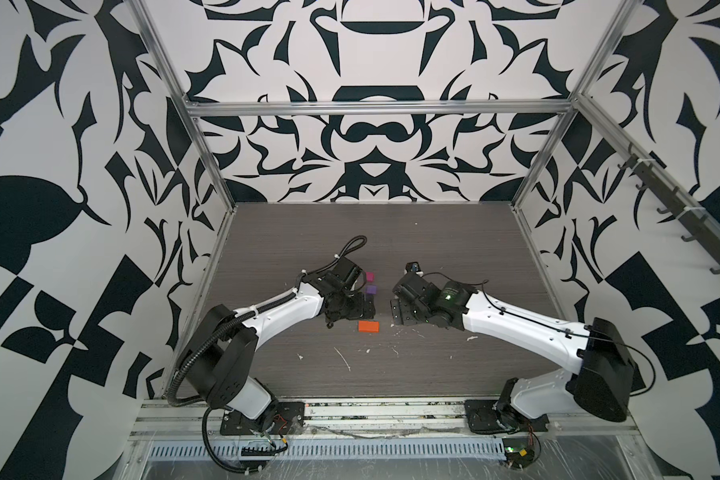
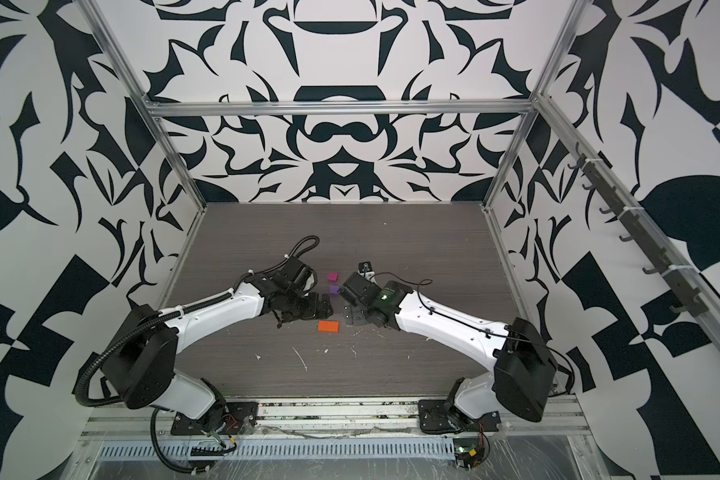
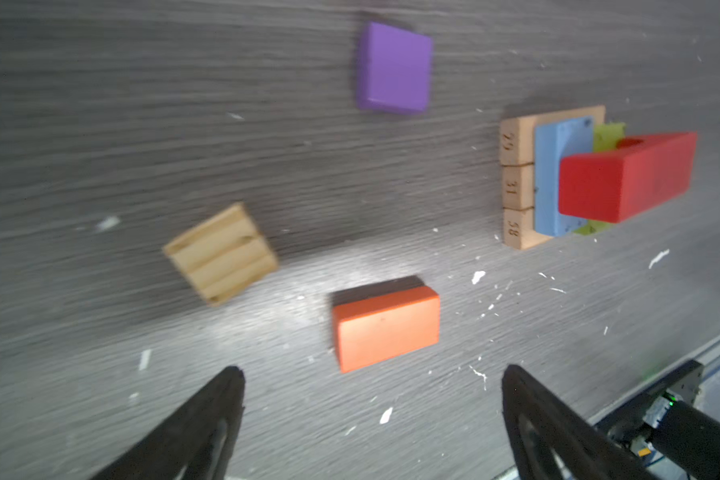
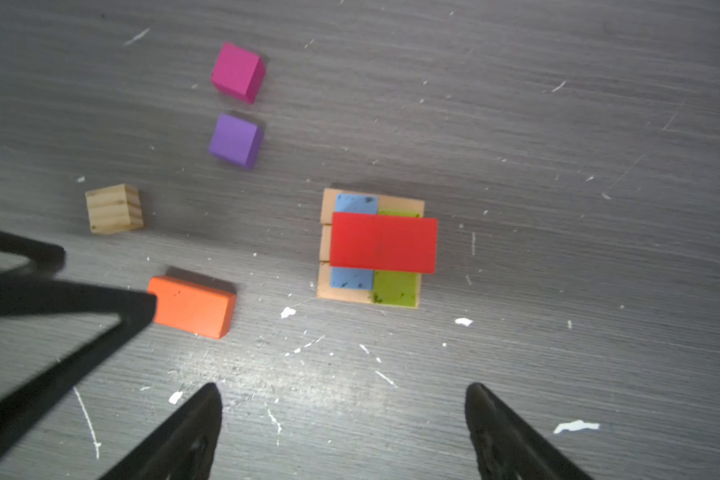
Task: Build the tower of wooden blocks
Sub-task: 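Move the right gripper across to the orange block while the left gripper draws back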
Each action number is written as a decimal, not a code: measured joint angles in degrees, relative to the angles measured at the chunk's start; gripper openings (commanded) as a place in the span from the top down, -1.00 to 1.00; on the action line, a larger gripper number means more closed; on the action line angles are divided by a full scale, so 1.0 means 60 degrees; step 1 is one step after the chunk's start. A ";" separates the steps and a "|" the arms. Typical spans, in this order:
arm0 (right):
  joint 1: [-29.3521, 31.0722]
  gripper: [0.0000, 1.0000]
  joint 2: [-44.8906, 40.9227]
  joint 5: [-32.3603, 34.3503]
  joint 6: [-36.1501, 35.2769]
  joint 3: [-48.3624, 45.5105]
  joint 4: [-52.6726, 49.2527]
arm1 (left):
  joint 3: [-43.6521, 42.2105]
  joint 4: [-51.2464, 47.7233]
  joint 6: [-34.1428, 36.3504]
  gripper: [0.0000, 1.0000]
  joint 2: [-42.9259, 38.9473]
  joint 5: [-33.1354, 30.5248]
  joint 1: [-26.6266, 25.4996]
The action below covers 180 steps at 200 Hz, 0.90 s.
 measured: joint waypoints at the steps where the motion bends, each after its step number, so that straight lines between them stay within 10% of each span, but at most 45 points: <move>1: 0.0011 -0.88 0.0011 0.0000 0.0004 0.0007 0.0000 | 0.0000 -0.0007 0.0000 -0.99 -0.0007 -0.0004 0.0022; 180: 0.1326 -0.75 0.3676 -0.0630 0.1537 0.1304 0.1880 | -0.0885 -0.0973 0.0357 -0.99 -0.1727 -0.0539 0.2011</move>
